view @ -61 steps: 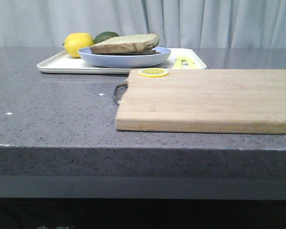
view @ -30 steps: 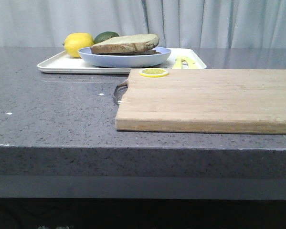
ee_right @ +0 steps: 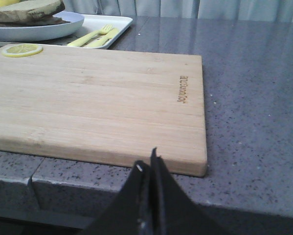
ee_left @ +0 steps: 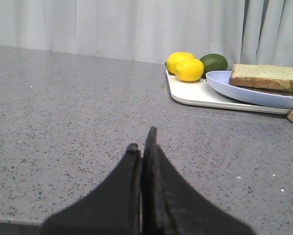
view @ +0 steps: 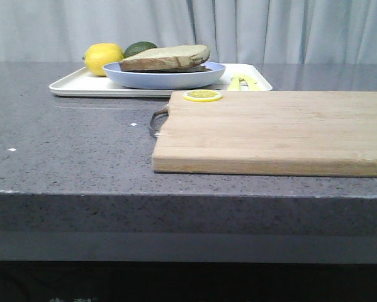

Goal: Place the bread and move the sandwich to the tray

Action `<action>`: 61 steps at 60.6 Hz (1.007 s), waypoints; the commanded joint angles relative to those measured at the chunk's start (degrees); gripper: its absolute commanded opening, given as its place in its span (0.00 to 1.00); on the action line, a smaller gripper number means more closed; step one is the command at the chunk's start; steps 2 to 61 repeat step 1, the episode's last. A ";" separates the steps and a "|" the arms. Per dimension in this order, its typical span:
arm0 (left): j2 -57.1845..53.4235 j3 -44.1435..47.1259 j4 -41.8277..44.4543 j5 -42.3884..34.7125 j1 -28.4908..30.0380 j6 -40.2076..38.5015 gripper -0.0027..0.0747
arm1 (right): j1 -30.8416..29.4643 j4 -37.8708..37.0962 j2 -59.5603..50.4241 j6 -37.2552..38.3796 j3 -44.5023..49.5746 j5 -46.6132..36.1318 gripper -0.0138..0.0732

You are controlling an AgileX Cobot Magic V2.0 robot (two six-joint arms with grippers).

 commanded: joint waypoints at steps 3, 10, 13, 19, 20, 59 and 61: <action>-1.28 0.67 -0.20 -4.71 0.09 -0.54 0.01 | -0.34 0.04 -1.19 -0.41 -0.14 -4.25 0.09; -1.28 0.67 -0.20 -4.71 0.09 -0.54 0.01 | -0.34 0.04 -1.19 -0.41 -0.14 -4.25 0.09; -1.28 0.67 -0.20 -4.71 0.09 -0.54 0.01 | -0.34 0.04 -1.19 -0.41 -0.14 -4.25 0.09; -1.28 0.67 -0.20 -4.71 0.09 -0.54 0.01 | -0.34 0.04 -1.19 -0.41 -0.14 -4.25 0.09; -1.28 0.67 -0.20 -4.71 0.09 -0.54 0.01 | -0.34 0.04 -1.19 -0.41 -0.14 -4.25 0.09; -1.28 0.67 -0.20 -4.71 0.09 -0.54 0.01 | -0.34 0.04 -1.19 -0.41 -0.14 -4.25 0.09; -1.28 0.67 -0.20 -4.71 0.09 -0.54 0.01 | -0.34 0.04 -1.19 -0.41 -0.14 -4.25 0.09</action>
